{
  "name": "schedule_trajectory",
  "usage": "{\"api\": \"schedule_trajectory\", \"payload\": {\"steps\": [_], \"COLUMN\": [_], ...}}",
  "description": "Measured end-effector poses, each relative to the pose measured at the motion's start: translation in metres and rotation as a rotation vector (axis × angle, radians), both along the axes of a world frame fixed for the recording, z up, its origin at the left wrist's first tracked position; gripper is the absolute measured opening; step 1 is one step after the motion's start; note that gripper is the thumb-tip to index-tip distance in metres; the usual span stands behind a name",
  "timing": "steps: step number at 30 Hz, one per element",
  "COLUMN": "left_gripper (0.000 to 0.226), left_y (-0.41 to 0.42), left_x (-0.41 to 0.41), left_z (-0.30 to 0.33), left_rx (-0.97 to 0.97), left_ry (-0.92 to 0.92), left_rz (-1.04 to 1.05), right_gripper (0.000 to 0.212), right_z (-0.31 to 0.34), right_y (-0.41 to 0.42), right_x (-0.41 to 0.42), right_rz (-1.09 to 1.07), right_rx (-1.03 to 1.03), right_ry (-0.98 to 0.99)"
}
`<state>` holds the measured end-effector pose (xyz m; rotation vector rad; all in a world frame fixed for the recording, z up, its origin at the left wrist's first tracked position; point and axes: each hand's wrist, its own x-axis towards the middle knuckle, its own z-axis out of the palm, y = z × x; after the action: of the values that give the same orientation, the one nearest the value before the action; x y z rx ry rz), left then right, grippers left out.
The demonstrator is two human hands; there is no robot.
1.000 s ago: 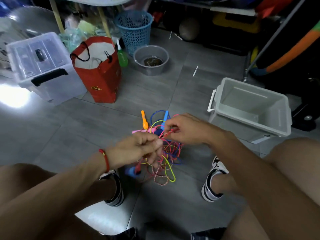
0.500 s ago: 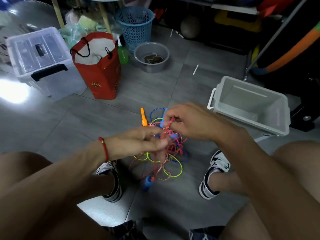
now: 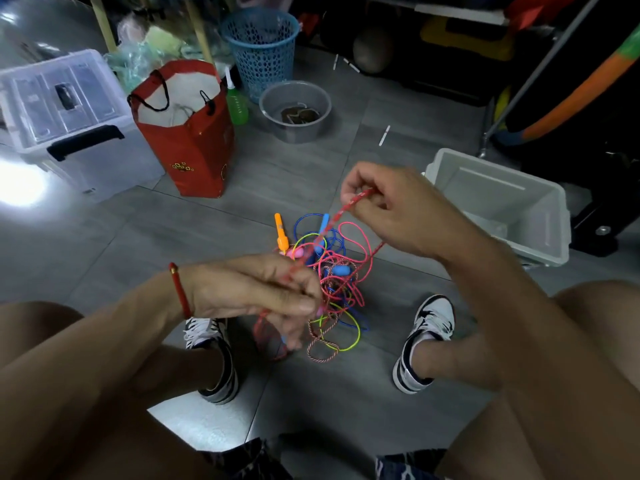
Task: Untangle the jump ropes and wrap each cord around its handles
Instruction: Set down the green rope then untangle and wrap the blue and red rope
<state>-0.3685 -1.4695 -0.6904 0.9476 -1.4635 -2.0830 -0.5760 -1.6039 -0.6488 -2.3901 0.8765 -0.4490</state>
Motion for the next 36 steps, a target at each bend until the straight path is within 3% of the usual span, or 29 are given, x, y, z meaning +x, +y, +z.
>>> {"api": "schedule_trajectory", "payload": {"steps": [3,7,11,14,16,19,22,25,28,32,34,36], "left_gripper": [0.047,0.029,0.028,0.018,0.018,0.015,0.015,0.018,0.021,0.021,0.020,0.025], "left_y": [-0.009,-0.019,-0.011,-0.005,-0.002,-0.006,-0.015,-0.016,-0.007,-0.003,-0.005,-0.006], "left_x": [-0.008,-0.006,0.023,0.028,0.016,-0.009,-0.028,-0.032,-0.031,-0.048,-0.058,-0.065], "left_z": [0.004,0.012,0.026,0.021,0.014,0.023,0.045,0.054,0.044,0.034,0.029,0.023], "left_rx": [-0.021,-0.165,-0.032,-0.008,-0.020,-0.037,-0.059,-0.055,-0.009,-0.122,-0.199,-0.246], "left_ry": [-0.013,-0.118,0.224,0.073,-0.051,0.033,0.161,0.046,-0.174,-0.111,-0.185,-0.338], "left_rz": [0.226,0.415,0.182,0.016,-0.002,0.110,0.293,0.488,0.664,0.928,0.928,0.805], "right_gripper": [0.024,0.021,0.028,0.040,0.042,0.039,0.014,0.030,0.020,0.022,0.021,0.020], "right_z": [0.013,-0.035,-0.095,-0.109,-0.099,-0.074,-0.065,-0.051,-0.019,0.020,0.024,0.024], "right_y": [0.014,0.014,-0.010,-0.012,-0.009,-0.005,-0.003,-0.010,-0.020,-0.014,-0.008,-0.009], "right_x": [-0.001,0.006,-0.014,-0.023,-0.018,-0.005,0.000,-0.006,-0.016,-0.021,-0.022,-0.027], "right_rz": [0.101,0.239,0.174,0.121,0.077,0.145,0.279,0.212,0.223,0.392,0.458,0.400], "right_rx": [-0.065,0.044,0.242,0.297,0.304,0.279,0.234,0.221,0.160,0.027,-0.014,0.000], "right_ry": [0.176,0.220,0.506,0.696,0.538,0.297,0.341,0.386,0.437,0.450,0.399,0.218]}}
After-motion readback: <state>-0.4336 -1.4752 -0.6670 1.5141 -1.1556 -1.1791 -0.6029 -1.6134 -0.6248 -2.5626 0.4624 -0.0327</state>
